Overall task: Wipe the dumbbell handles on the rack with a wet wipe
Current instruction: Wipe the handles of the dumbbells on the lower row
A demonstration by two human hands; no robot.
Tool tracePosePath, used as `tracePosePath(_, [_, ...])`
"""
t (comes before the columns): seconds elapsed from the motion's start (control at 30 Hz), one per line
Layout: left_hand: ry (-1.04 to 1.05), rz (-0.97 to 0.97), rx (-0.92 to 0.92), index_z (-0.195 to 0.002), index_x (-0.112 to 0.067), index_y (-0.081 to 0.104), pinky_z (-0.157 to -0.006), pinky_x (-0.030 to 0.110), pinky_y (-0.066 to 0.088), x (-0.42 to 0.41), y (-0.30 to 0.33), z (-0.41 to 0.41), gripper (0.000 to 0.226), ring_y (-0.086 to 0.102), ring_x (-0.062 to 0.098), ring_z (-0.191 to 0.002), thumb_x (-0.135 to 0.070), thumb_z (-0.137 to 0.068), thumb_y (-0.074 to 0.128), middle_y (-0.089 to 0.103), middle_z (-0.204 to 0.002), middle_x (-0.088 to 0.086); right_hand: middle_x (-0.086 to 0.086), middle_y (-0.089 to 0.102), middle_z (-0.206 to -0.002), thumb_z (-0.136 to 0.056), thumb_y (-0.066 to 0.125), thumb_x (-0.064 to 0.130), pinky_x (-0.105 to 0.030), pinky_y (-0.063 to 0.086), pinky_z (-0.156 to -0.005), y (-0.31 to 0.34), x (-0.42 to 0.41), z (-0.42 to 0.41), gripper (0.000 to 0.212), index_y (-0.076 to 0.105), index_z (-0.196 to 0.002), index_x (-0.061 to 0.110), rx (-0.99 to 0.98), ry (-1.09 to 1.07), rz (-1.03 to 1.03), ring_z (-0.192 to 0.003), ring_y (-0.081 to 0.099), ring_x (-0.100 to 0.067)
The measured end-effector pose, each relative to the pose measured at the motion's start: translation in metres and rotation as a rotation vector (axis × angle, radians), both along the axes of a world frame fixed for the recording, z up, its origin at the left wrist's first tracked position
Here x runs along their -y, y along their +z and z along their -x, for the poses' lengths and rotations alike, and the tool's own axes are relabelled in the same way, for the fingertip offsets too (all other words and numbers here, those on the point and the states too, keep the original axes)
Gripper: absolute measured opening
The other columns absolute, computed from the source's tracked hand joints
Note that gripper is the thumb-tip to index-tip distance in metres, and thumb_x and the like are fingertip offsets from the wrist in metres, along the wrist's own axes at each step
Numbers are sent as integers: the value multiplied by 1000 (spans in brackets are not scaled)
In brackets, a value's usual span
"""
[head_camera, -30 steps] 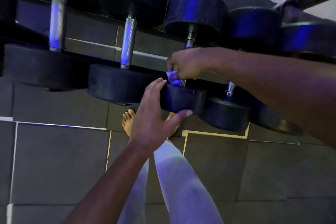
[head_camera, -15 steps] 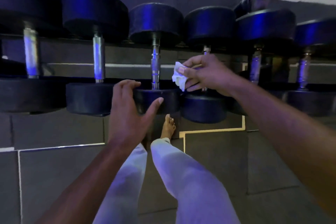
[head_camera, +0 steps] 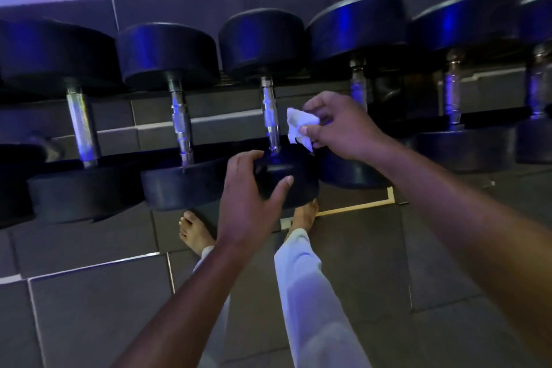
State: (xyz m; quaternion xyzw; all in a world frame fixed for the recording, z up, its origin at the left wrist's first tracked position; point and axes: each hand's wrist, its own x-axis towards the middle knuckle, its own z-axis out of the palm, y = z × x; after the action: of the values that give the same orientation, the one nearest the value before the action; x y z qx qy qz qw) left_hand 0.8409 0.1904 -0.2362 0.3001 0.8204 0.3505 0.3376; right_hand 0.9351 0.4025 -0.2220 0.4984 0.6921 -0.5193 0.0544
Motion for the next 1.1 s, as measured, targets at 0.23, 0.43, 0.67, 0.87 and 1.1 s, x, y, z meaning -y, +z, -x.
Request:
tracePosePath(0.23, [222, 26, 74, -142, -20, 60, -113, 22, 47, 4, -23, -18, 71, 59, 4, -129, -42, -83, 94, 59, -137, -10, 10, 70, -90, -94, 65, 36, -36, 53, -74, -19, -12, 22, 13, 73, -102, 33, 28, 656, -419, -88, 66, -16])
tracePosePath(0.43, [346, 4, 141, -137, -29, 60, -112, 31, 51, 3, -27, -23, 76, 61, 6, -129, -56, -74, 92, 60, -134, -13, 6, 52, -116, -99, 61, 44, -38, 43, -94, -39, -2, 60, 20, 78, -102, 34, 18, 1240, -694, -121, 46, -21])
tracePosePath(0.67, [376, -7, 191, -141, -26, 59, -111, 23, 48, 5, -30, -23, 81, 59, 2, -130, -49, -72, 95, 58, -138, -10, -6, 51, -151, -96, 69, 38, -52, 19, -120, -43, 16, 126, 39, 68, -128, 15, 503, 1573, -635, -148, 28, -32])
tracePosePath(0.87, [358, -20, 172, -137, -23, 61, -104, 16, 49, 6, -32, -18, 77, 60, 0, -123, -38, -74, 102, 59, -134, -9, -9, 68, -116, -94, 71, 43, -50, 36, -114, -30, 10, 92, 25, 75, -105, 21, 320, 1303, -634, -132, 55, -36])
tracePosePath(1.1, [316, -50, 129, -133, -21, 62, -105, 19, 50, 9, -34, -18, 73, 60, 3, -122, -44, -76, 100, 59, -131, -7, 0, 68, -98, -82, 74, 20, -36, 56, -82, -51, 7, 38, 16, 58, -79, 24, 371, 689, -366, -96, 65, -29])
